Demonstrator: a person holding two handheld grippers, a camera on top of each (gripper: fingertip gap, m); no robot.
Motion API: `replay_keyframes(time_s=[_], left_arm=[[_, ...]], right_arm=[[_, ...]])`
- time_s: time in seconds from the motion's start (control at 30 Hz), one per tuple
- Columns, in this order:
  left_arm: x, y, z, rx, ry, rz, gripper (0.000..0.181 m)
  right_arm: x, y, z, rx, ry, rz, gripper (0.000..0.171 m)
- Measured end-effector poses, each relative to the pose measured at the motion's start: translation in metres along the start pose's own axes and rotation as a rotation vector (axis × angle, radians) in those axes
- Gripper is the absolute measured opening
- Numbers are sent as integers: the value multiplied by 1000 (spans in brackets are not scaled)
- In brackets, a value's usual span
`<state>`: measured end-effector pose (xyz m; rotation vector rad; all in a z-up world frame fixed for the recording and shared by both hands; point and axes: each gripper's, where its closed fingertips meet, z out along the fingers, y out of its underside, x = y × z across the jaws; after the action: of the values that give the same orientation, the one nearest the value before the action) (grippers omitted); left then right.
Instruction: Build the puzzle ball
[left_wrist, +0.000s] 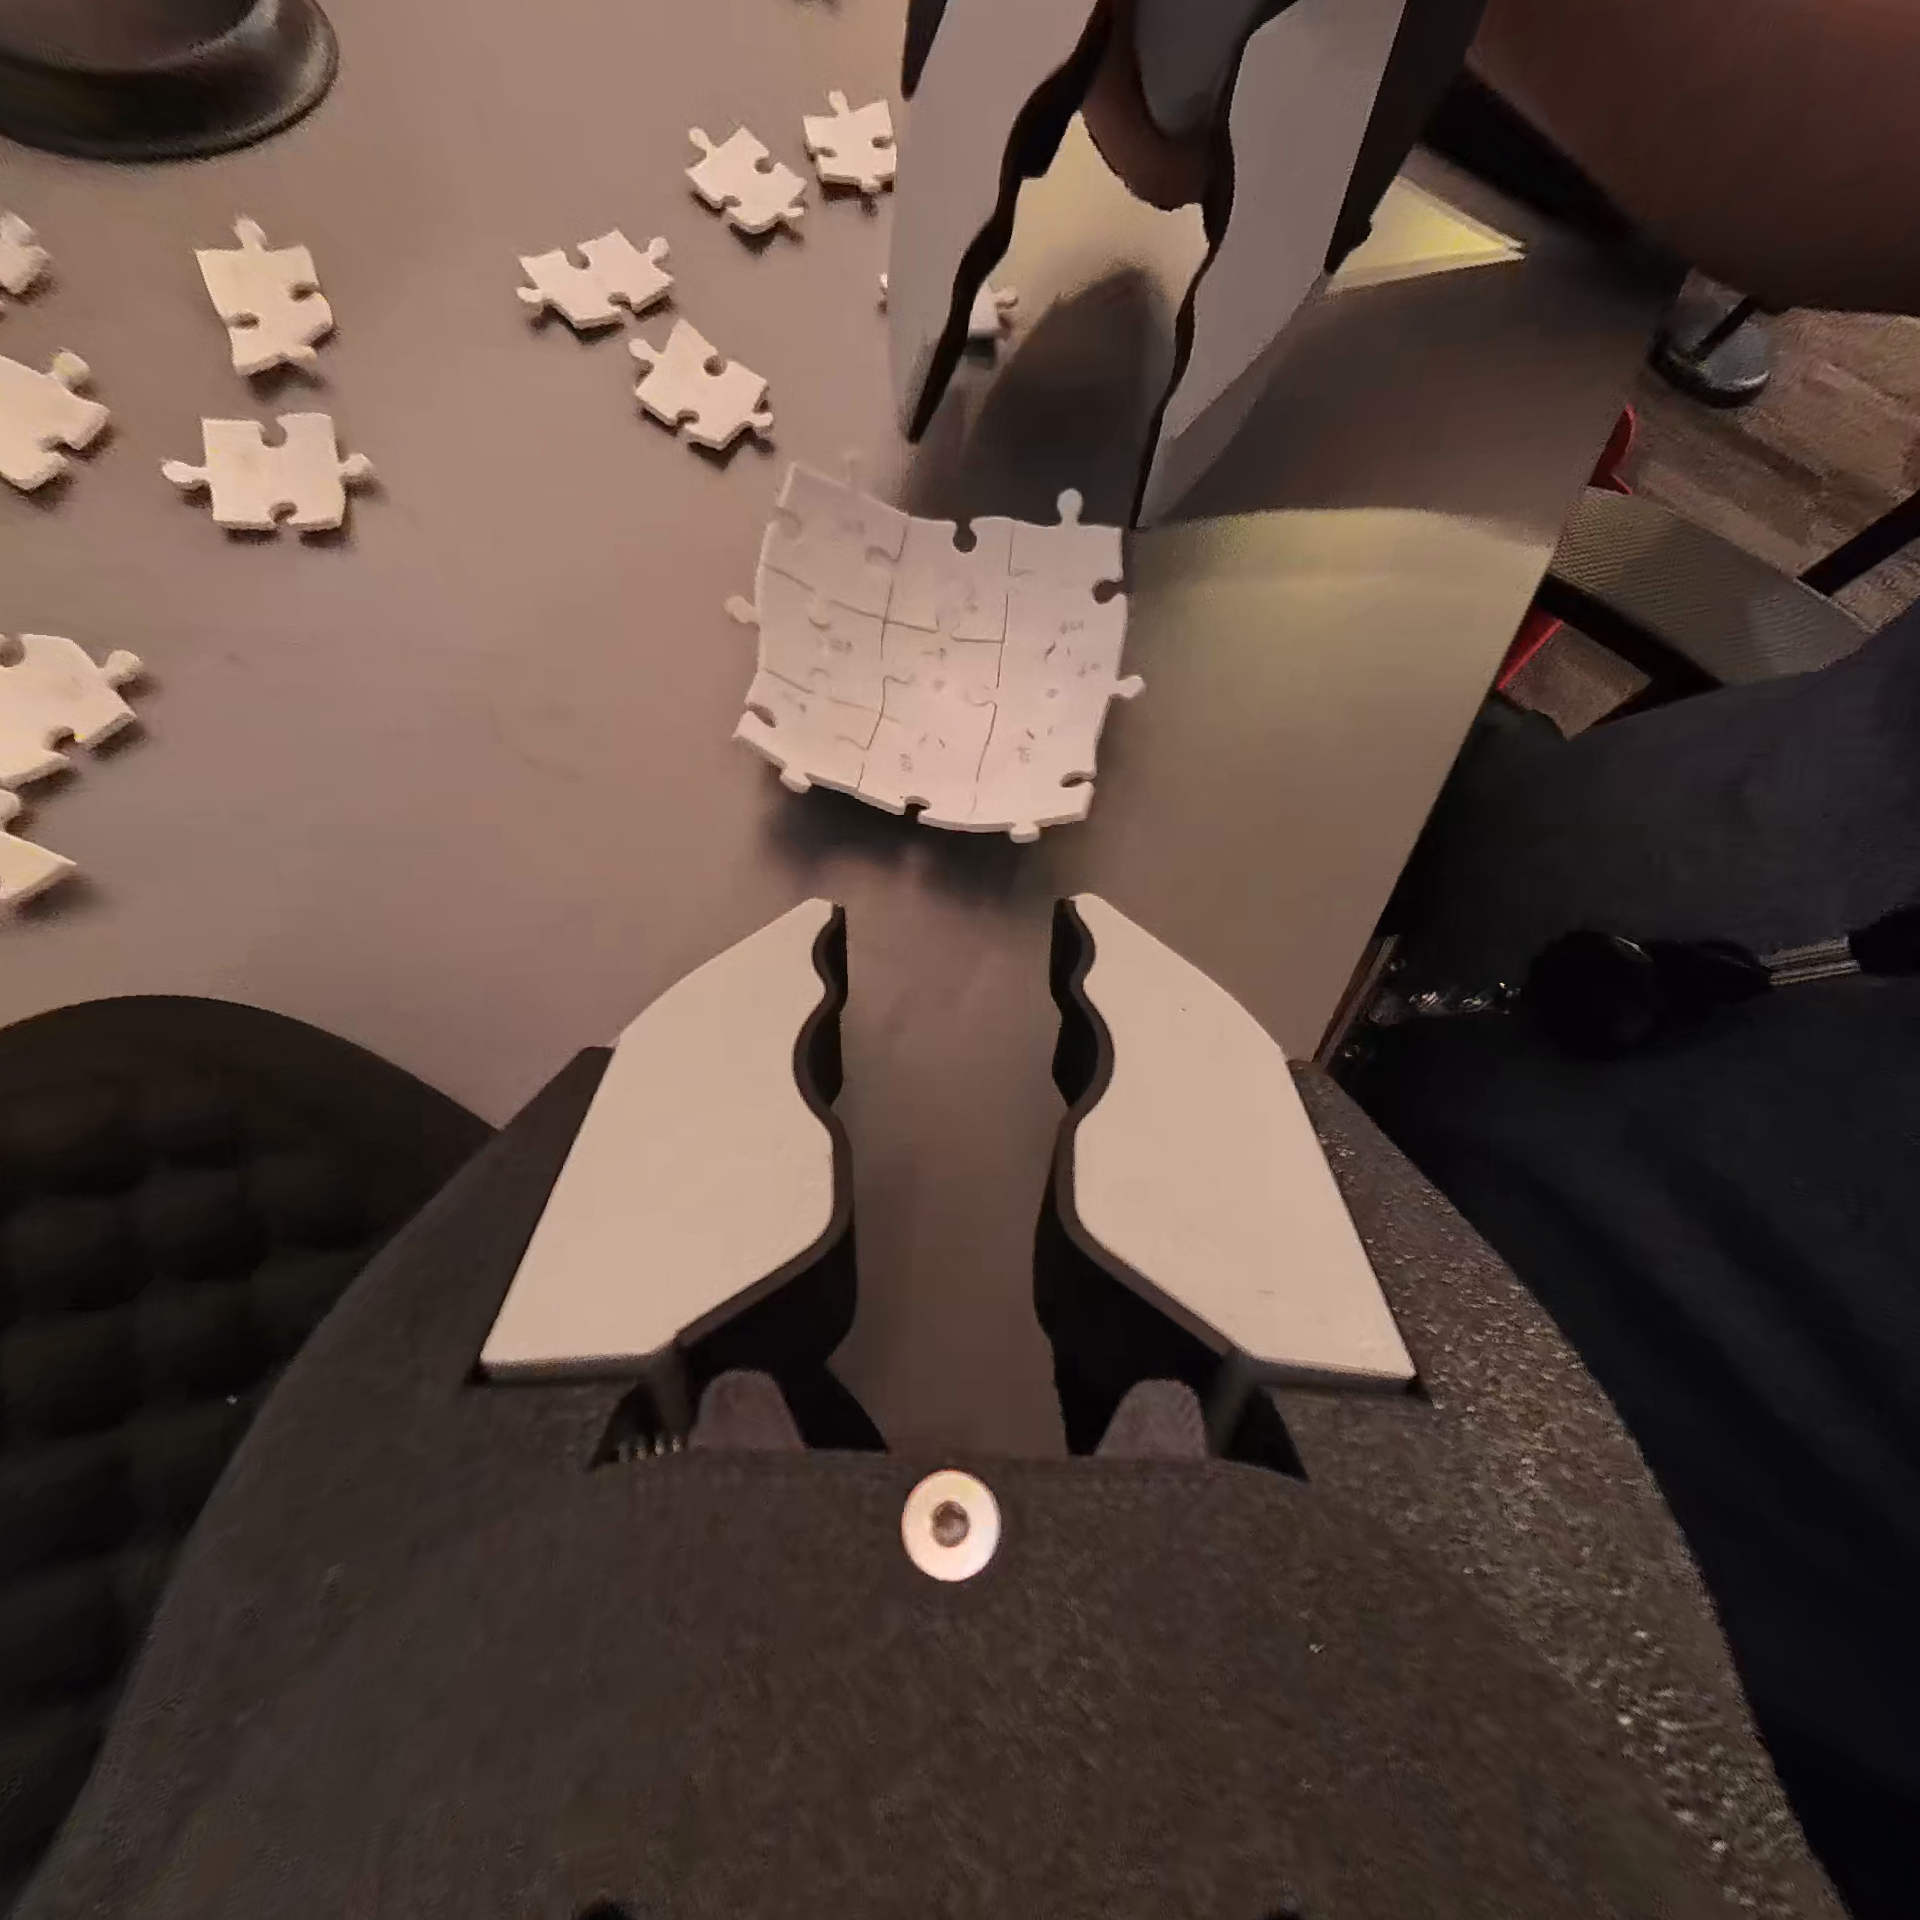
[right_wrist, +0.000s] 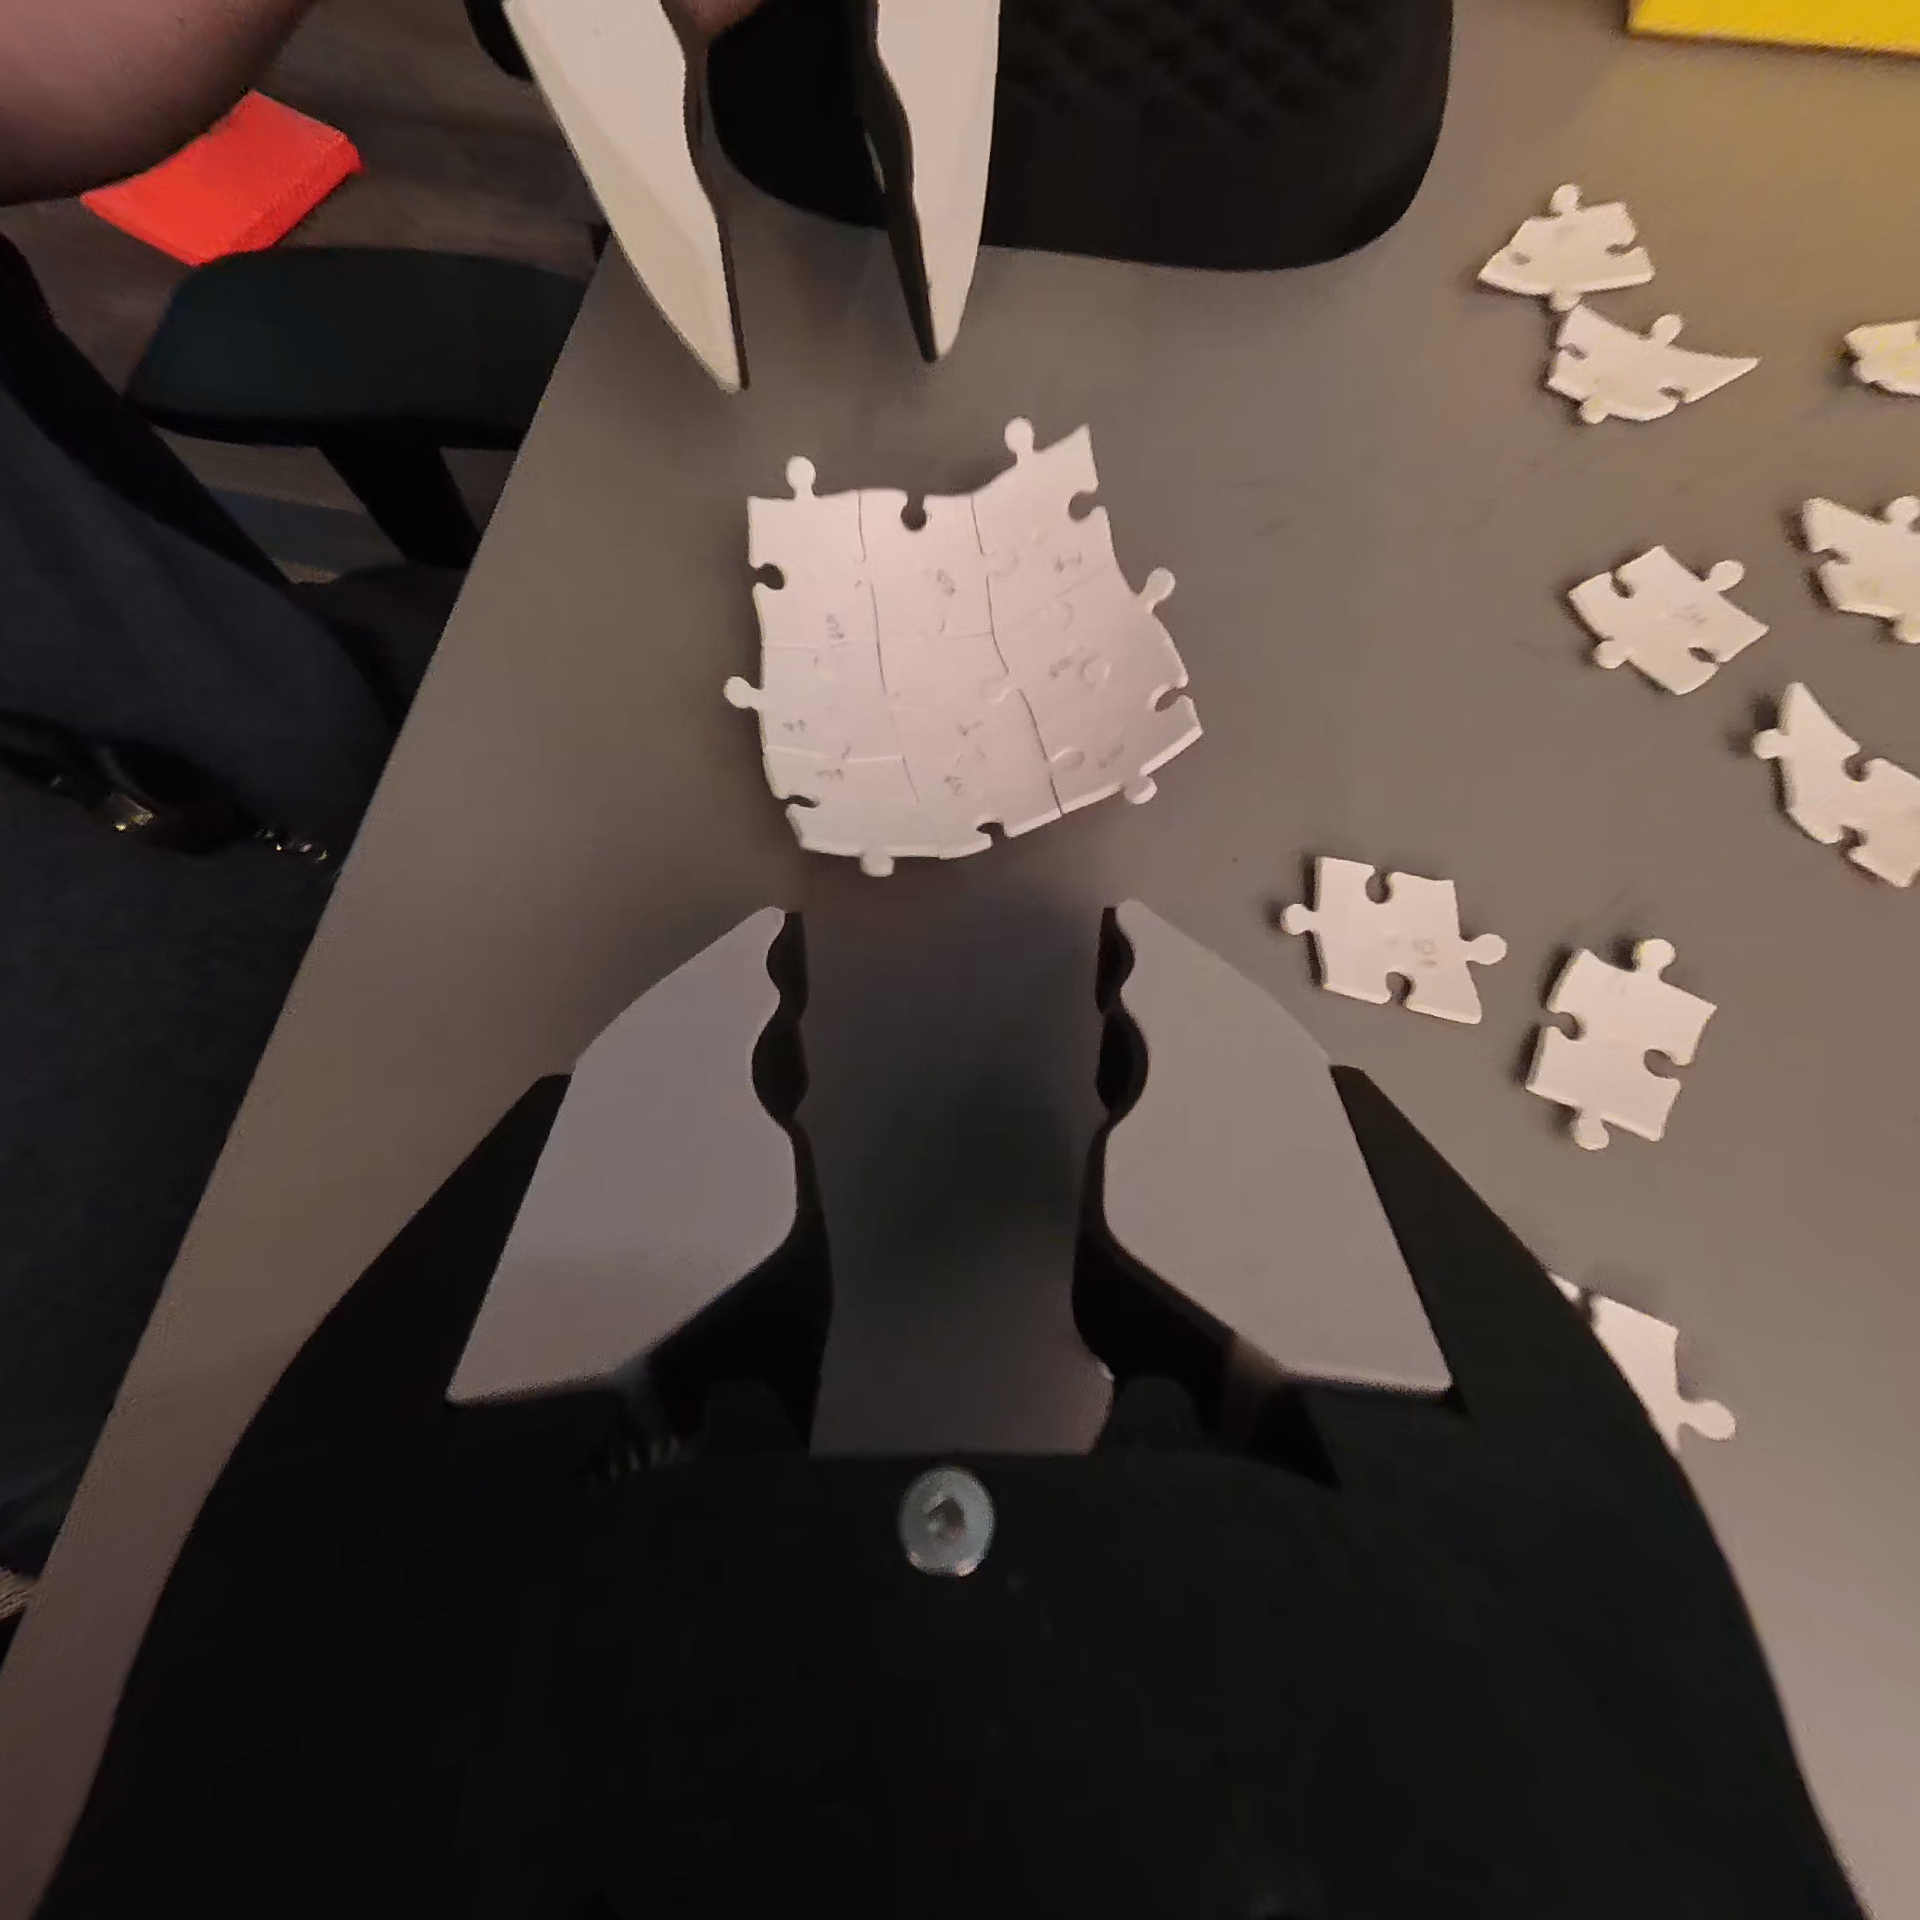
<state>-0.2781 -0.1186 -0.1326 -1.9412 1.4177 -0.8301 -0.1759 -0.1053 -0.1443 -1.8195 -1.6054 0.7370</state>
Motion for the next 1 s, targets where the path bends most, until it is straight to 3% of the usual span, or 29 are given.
replay_keyframes(time_s=[0.53,1.0], left_arm=[[-15,7,23,-233,-63,92,37],[-14,-8,22,-127,9,106,35]], right_arm=[[7,-6,15,35,-62,-60,55],[0,-16,9,117,-149,2,48]])
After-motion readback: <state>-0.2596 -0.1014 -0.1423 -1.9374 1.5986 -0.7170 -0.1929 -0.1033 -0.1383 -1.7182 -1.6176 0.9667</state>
